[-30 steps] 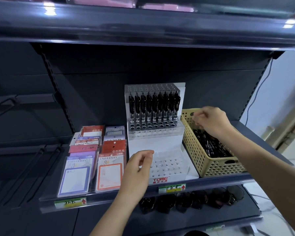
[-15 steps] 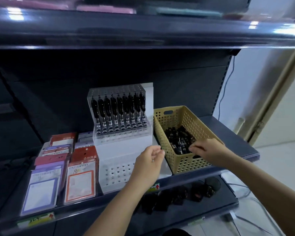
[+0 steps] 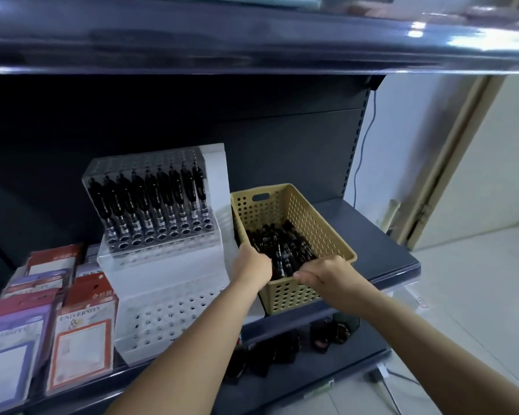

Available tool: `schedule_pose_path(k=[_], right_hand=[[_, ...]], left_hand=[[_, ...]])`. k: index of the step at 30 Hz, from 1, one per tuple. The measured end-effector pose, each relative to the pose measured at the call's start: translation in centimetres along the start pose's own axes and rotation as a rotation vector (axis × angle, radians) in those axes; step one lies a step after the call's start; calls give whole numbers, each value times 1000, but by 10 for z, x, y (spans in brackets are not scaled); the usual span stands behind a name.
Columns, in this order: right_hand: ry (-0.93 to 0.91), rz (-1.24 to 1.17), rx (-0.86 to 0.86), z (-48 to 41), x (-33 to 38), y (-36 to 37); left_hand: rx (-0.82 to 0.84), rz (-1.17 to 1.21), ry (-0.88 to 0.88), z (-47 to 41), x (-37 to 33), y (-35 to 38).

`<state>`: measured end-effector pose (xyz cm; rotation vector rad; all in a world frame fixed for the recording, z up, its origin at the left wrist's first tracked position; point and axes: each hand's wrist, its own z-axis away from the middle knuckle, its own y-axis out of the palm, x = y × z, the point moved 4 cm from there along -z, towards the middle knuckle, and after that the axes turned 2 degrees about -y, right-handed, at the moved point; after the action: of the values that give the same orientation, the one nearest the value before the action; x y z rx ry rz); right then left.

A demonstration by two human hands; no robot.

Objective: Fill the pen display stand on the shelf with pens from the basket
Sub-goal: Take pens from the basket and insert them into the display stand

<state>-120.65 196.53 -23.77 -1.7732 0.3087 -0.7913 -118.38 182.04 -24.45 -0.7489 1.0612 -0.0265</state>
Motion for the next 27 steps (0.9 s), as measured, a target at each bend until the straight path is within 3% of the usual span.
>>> schedule_pose_path(k=[6,12,18,27], right_hand=[[185,-175,138,5,-8,-2],[461,-364,25,-12,-31,-1],[555,-566,-27,-35,-34,22],[639,-368,8,-54,-23,40]], left_hand=[[-130,-21,115,14,7,7],[-214,-11,228,37,20,17],[-235,13,278,48,24,21],[-242,50,272,50,23,18]])
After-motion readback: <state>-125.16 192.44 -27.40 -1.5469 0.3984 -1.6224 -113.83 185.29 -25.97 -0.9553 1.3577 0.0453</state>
